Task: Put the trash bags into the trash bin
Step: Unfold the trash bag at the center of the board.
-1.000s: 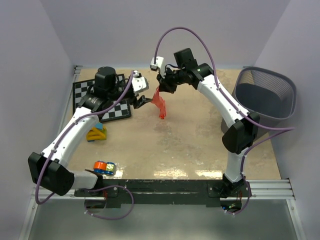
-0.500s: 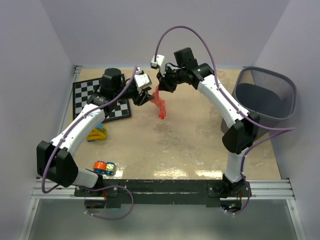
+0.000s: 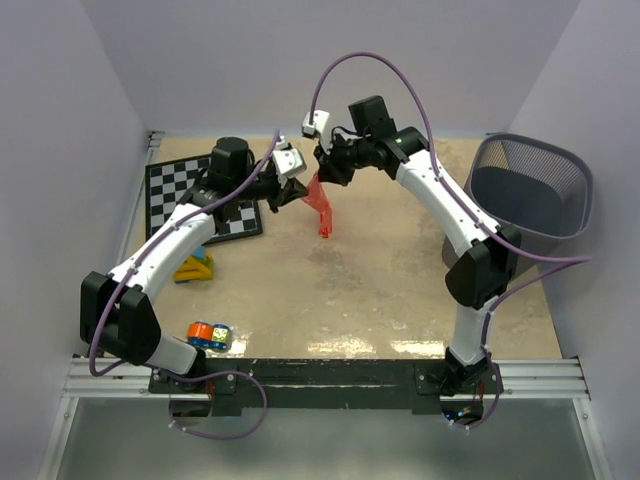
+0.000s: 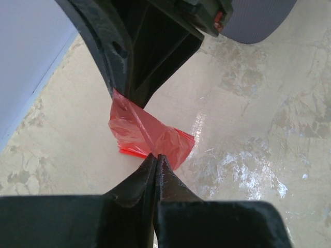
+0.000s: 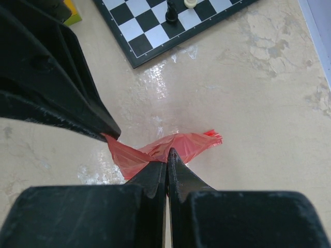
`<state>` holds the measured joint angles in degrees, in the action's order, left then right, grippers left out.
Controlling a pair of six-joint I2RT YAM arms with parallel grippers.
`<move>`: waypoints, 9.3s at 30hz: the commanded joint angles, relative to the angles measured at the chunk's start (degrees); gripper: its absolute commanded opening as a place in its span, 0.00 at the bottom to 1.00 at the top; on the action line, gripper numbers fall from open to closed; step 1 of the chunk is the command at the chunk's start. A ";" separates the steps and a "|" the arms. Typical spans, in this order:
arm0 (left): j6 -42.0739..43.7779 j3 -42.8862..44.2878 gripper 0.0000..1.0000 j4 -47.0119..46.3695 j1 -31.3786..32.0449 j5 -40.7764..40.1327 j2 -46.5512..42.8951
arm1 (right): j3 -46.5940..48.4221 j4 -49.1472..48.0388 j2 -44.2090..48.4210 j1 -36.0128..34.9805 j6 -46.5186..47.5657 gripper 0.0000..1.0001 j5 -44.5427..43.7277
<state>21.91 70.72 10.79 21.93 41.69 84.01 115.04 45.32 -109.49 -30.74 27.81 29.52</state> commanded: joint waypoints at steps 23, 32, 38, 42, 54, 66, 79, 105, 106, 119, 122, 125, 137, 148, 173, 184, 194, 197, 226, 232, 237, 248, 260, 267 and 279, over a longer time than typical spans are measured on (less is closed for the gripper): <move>51.29 -13.06 0.00 -24.93 12.78 -22.96 -10.01 | 8.00 3.36 -2.84 -0.11 6.27 0.00 16.43; 52.44 -13.15 0.00 -28.45 13.57 -28.87 -7.62 | 7.76 -0.98 -4.33 3.76 -1.83 0.00 12.55; 53.14 -14.74 0.00 -32.67 14.37 -27.44 -8.44 | 6.86 -0.95 -4.51 3.58 -0.41 0.00 12.73; 52.19 -11.49 0.00 -34.96 13.31 -30.26 -2.19 | 8.00 5.30 -1.61 3.58 7.08 0.00 21.98; 48.48 -12.80 0.00 -33.81 16.48 -26.74 -7.11 | 7.13 -7.80 -4.51 3.41 -3.21 0.00 8.70; 48.93 -13.50 0.00 -37.51 10.85 -29.40 -5.95 | 4.66 -3.21 -0.37 4.02 1.11 0.00 19.18; 50.42 -16.76 0.00 -39.52 11.91 -32.28 -7.29 | 4.75 -0.24 -0.55 3.76 7.33 0.00 20.47; 51.57 -17.54 0.00 -44.19 12.26 -29.49 -5.68 | -2.19 -14.81 4.82 3.50 1.38 0.00 17.08; 51.56 -18.15 0.00 -43.58 12.52 -28.08 -6.74 | -2.71 -16.21 4.29 3.50 0.76 0.00 15.15; 54.11 -15.26 0.00 -48.16 11.47 -31.05 -3.42 | -2.99 -12.26 6.22 1.91 6.03 0.00 19.79; 53.32 -16.66 0.00 -44.99 11.46 -30.01 -4.81 | -2.98 -15.95 7.10 1.83 3.75 0.00 17.69; 52.97 -18.77 0.00 -43.57 12.52 -25.62 -8.67 | -5.17 -20.87 6.05 1.83 -0.20 0.00 11.11; 54.03 -16.22 0.00 -46.30 12.26 -29.21 -5.96 | -9.23 -20.36 9.11 0.33 1.45 0.00 14.41; 54.55 -20.45 0.00 -40.75 13.48 -27.28 -11.32 | -9.83 -25.45 8.60 0.33 -1.18 0.00 5.65; 53.85 -18.25 0.00 -42.94 15.86 -29.74 -9.92 | -10.19 -29.33 6.49 -1.34 -2.68 0.00 -3.50; 49.81 -16.49 0.00 -50.08 13.49 -38.96 -5.08 | -16.16 -23.17 15.44 -2.74 1.80 0.00 3.87; 46.30 -22.81 0.00 -47.87 14.54 -34.58 -11.93 | -14.84 -27.12 12.11 -1.95 -0.92 0.00 -2.34; 44.98 -23.08 0.00 -51.12 14.72 -32.99 -13.34 | -15.81 -27.13 10.97 -1.95 -1.27 0.00 -3.77; 47.08 -21.14 0.00 -48.59 14.37 -34.14 -11.05 | -18.72 -22.57 18.34 -2.04 2.77 0.00 -0.69; 47.52 -23.69 0.00 -45.95 14.01 -30.27 -13.51 | -18.19 -19.57 19.32 -1.60 2.86 0.04 -2.18; 49.19 -25.37 0.00 -45.68 13.84 -26.76 -14.84 | -16.08 -19.13 17.65 -1.51 2.24 0.28 -1.40; 52.35 -26.59 0.00 -45.50 13.58 -25.70 -15.36 | -12.30 -16.23 14.48 -1.51 6.55 0.49 -3.93; 60.44 -28.62 0.00 -43.75 10.76 -21.57 -17.12 | -9.66 -9.64 12.99 -1.51 14.99 0.59 0.27; 62.99 -29.15 0.00 -41.47 10.67 -19.02 -18.53 | -5.36 -8.05 8.95 -1.60 16.31 0.61 1.68; 67.99 -29.32 0.00 -35.49 10.50 -18.93 -19.23 | -0.51 -1.64 9.12 -1.60 21.57 0.61 0.54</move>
<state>86.61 41.87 -25.87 32.99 21.04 66.08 114.08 41.47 -103.61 -32.29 46.19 29.56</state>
